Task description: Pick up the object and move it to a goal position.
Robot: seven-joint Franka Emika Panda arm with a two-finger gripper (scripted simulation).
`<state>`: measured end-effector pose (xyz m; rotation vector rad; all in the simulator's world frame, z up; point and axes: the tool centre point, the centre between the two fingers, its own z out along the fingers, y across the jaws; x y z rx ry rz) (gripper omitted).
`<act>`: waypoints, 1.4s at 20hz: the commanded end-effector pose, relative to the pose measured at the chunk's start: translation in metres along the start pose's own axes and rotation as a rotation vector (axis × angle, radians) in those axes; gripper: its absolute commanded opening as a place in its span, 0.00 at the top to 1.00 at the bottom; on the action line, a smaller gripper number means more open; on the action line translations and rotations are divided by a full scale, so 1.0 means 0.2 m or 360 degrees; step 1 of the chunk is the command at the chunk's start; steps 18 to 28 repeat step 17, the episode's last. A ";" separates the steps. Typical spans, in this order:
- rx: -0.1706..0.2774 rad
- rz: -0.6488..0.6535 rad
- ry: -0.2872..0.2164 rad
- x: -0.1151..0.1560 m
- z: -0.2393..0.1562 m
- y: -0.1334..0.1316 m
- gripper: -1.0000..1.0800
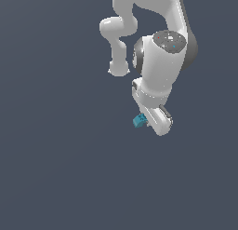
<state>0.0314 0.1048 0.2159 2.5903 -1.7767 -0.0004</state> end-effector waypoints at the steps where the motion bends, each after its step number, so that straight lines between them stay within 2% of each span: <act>1: 0.0001 0.0001 0.0002 -0.11 -0.11 -0.02 1.00; 6: 0.0001 0.0001 0.0002 -0.29 -0.30 -0.06 1.00; 12: 0.0001 0.0000 0.0001 -0.42 -0.42 -0.09 1.00; 28: 0.0001 0.0000 0.0000 -0.45 -0.45 -0.10 1.00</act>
